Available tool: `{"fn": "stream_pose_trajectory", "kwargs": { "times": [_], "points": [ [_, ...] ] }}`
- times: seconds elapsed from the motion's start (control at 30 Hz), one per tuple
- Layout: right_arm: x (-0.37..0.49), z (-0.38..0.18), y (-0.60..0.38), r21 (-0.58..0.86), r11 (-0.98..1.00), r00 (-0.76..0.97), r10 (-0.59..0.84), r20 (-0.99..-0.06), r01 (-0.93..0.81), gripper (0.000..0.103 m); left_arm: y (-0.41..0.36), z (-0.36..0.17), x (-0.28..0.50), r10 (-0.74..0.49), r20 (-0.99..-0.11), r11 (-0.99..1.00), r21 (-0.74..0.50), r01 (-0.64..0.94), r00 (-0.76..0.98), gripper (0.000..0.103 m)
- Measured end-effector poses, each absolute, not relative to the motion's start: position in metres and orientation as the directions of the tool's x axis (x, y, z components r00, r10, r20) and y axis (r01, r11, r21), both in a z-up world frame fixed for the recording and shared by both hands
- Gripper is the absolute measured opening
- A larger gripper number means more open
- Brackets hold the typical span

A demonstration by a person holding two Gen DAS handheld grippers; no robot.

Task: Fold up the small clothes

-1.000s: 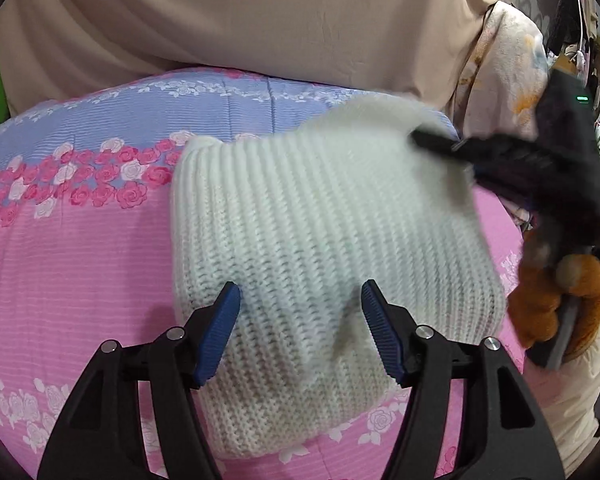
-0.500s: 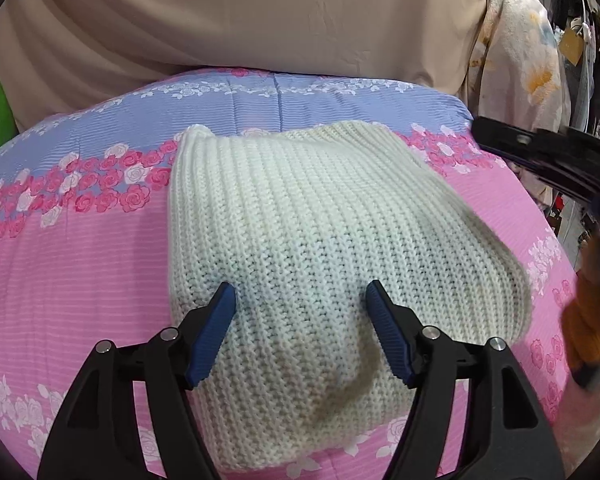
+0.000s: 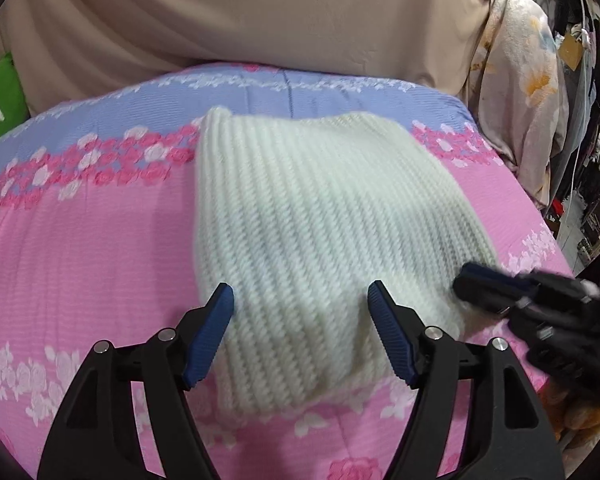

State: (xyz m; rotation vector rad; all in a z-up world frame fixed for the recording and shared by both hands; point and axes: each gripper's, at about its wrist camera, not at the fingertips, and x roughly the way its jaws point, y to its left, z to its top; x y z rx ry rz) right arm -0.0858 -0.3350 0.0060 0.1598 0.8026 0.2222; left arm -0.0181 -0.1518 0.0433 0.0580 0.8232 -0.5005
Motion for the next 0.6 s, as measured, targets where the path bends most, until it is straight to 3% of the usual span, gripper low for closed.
{"fn": "stream_pose_trajectory", "kwargs": {
  "times": [0.1, 0.2, 0.33, 0.47, 0.6],
  "points": [
    [-0.085, 0.001, -0.333, 0.226, 0.967, 0.676, 0.246, -0.695, -0.120, 0.012, -0.144, 0.023, -0.012, -0.372, -0.752, 0.898, -0.143, 0.416, 0.544, 0.069],
    [-0.089, 0.041, -0.328, 0.227, 0.961, 0.728, 0.268, -0.631, -0.158, 0.014, -0.131, 0.012, -0.003, -0.435, -0.764, 0.883, -0.260, 0.390, 0.476, 0.069],
    [-0.067, 0.077, -0.316, 0.220, 0.952, 0.761, 0.301, -0.575, -0.211, 0.018, -0.130, 0.016, -0.006, -0.431, -0.761, 0.886, -0.253, 0.388, 0.486, 0.069],
    [0.000, 0.035, -0.292, 0.206, 0.956, 0.648, 0.292, -0.703, -0.207, 0.019, -0.128, 0.023, -0.014, -0.426, -0.753, 0.888, -0.239, 0.394, 0.503, 0.069],
    [0.006, 0.032, -0.286, 0.174, 0.963, 0.666, 0.269, -0.696, -0.207, 0.018, -0.119, 0.034, -0.019, -0.430, -0.739, 0.889, -0.244, 0.389, 0.519, 0.068]
  ]
}}
